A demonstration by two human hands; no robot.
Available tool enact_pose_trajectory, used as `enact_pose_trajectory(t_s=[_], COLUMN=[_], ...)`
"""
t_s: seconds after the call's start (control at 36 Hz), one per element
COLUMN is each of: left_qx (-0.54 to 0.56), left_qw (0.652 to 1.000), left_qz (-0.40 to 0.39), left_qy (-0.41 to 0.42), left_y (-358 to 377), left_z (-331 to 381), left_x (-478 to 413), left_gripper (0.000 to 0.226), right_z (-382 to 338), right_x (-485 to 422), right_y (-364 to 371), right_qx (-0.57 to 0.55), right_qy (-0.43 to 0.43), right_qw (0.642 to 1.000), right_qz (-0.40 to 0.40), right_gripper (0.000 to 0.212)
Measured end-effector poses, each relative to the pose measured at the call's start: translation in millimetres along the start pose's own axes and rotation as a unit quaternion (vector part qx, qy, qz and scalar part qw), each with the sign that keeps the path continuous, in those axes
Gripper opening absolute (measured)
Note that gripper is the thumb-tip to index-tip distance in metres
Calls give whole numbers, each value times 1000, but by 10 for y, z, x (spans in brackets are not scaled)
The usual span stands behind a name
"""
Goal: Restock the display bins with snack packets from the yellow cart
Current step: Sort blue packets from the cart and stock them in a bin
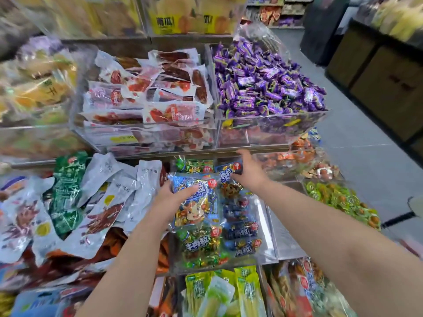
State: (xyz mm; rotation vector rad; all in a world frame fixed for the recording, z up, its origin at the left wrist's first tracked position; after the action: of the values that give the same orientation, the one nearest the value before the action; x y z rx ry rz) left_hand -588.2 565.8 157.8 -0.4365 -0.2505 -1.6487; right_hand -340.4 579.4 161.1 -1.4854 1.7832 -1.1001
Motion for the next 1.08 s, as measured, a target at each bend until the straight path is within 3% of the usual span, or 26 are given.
enact_pose_trajectory(t_s=[0.14, 0.22, 0.36, 0.47, 0.72, 0.83, 0.92, 1.08], left_qx=[10, 10, 17, 38, 50, 52, 50, 63], left_qw=[1000, 1000, 999, 998, 997, 998, 998, 997], left_qz=[-9, -13, -29, -40, -35, -30, -28, -22], left_qy=[-9, -12, -28, -39, -36, -33, -29, -38], left_y=[-1, 3, -19, -19, -3, 4, 8, 5], left_z=[-9, 0, -12, -5, 44, 51, 56, 57], left_x=[-7, 16, 26, 48, 94, 101, 99, 106], left_gripper=[121, 130, 140, 144, 143, 143, 142, 125], right_z=[-56, -113, -141, -82, -26, -97, -186, -210], right_x=[-130, -142, -182, -212, -59, 46, 65, -89], right_y=[-226, -255, -360, -360, -88, -15, 99, 158], right_qx=[250, 338, 297, 304, 371, 354, 363, 341], right_qy=[-83, -119, -156, -163, -125, -233, -285, -181], right_qw=[957, 920, 937, 935, 919, 901, 886, 923], right_qz=[-126, -158, -95, -80, 47, 98, 31, 3], right_gripper=[79, 63, 50, 51, 69, 53, 50, 53])
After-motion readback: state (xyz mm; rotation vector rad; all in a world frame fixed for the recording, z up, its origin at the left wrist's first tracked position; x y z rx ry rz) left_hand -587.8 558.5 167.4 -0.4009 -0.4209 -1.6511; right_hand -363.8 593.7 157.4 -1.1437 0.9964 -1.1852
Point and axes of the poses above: each hand's wrist, its own x-axis away from the middle knuckle, its own y-axis out of the palm, z = x × y, the point moved 3 cm from there along -x, towards the middle knuckle, and after that the axes turned 8 degrees about x, right-handed, at the moved point
